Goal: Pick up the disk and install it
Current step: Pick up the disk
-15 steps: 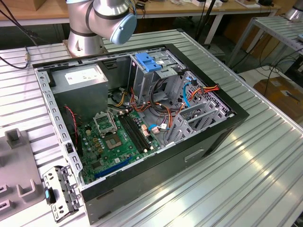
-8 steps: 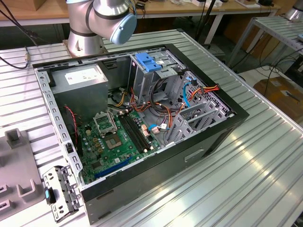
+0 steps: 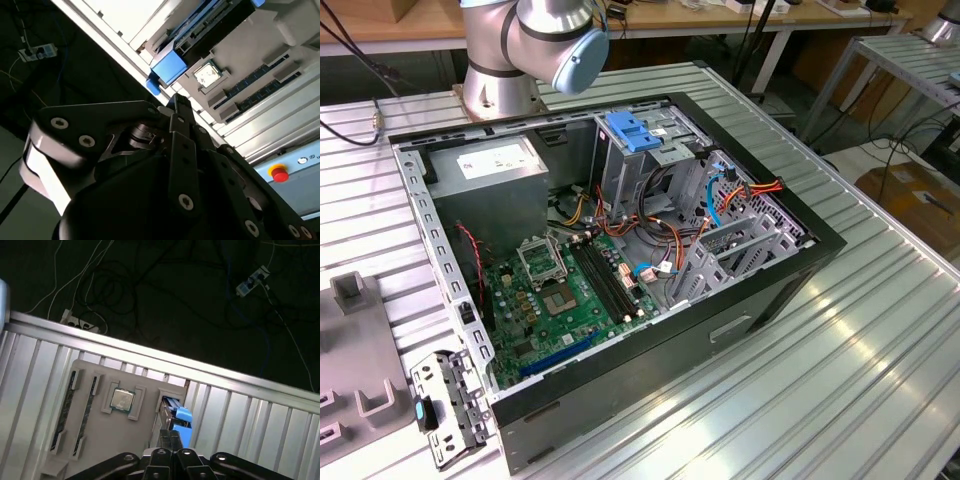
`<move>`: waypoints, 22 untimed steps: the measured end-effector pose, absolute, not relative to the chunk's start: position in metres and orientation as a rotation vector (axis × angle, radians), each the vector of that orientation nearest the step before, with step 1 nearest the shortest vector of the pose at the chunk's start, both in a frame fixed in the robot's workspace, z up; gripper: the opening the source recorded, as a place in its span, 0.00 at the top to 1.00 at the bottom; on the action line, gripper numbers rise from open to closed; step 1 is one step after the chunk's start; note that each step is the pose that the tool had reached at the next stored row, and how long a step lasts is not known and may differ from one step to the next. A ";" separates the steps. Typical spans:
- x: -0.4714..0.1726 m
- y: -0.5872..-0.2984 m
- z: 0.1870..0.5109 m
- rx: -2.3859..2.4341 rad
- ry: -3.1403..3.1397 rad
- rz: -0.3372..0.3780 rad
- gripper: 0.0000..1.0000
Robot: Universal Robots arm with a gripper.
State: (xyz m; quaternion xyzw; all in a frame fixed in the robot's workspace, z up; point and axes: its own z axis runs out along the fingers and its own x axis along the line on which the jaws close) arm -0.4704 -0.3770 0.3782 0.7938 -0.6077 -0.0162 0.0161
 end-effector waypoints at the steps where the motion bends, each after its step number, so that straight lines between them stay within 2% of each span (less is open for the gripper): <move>1: -0.470 -0.377 0.378 2.469 -1.890 -0.050 0.89; 12: -0.470 -0.377 0.376 2.433 -1.948 -0.038 0.89; 13: -0.470 -0.377 0.376 2.432 -1.949 -0.038 0.83; 14: -0.470 -0.377 0.376 2.425 -1.958 -0.037 0.83; 18: -0.470 -0.377 0.372 2.333 -2.069 -0.039 0.58; 22: -0.470 -0.377 0.367 2.251 -2.159 -0.040 0.58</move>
